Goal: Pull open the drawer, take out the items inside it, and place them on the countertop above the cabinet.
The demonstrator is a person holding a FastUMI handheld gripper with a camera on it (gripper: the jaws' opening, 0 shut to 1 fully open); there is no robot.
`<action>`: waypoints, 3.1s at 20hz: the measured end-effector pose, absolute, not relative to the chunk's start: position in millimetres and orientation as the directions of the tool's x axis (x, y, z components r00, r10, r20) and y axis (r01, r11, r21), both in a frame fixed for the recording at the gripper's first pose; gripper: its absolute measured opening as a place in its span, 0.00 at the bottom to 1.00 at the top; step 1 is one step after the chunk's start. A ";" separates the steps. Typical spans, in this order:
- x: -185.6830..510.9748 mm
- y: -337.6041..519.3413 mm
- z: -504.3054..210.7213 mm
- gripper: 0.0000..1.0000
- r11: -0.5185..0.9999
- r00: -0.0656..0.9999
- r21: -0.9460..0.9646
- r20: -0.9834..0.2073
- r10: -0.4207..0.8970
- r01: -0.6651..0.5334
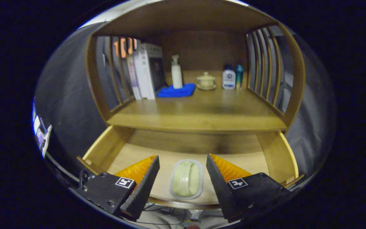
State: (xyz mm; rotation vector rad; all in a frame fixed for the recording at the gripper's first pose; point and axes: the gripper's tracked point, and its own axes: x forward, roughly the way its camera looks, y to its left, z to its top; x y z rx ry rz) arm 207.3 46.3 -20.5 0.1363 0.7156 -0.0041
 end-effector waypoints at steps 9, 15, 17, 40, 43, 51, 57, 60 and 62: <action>209.6 57.8 -77.7 0.81 0.990 0.591 0.124 -0.804 0.062 0.065; 209.8 55.1 -90.6 0.49 0.994 0.567 0.094 -0.822 0.041 0.064; 208.8 55.8 -90.2 0.36 0.993 0.561 0.098 -0.826 0.043 0.068; 218.0 50.0 26.0 0.15 0.999 0.718 0.027 -0.696 -0.007 0.036; 229.8 48.8 46.4 0.15 0.998 0.742 0.041 -0.670 -0.009 0.050; 297.6 32.9 64.6 0.15 0.992 0.768 0.064 -0.640 -0.040 0.105; 345.3 25.6 63.2 0.15 0.988 0.753 0.097 -0.657 -0.030 0.124; 358.7 22.8 53.6 0.15 0.983 0.743 0.110 -0.669 -0.034 0.144; 364.8 23.0 51.0 0.15 0.981 0.743 0.124 -0.668 -0.030 0.151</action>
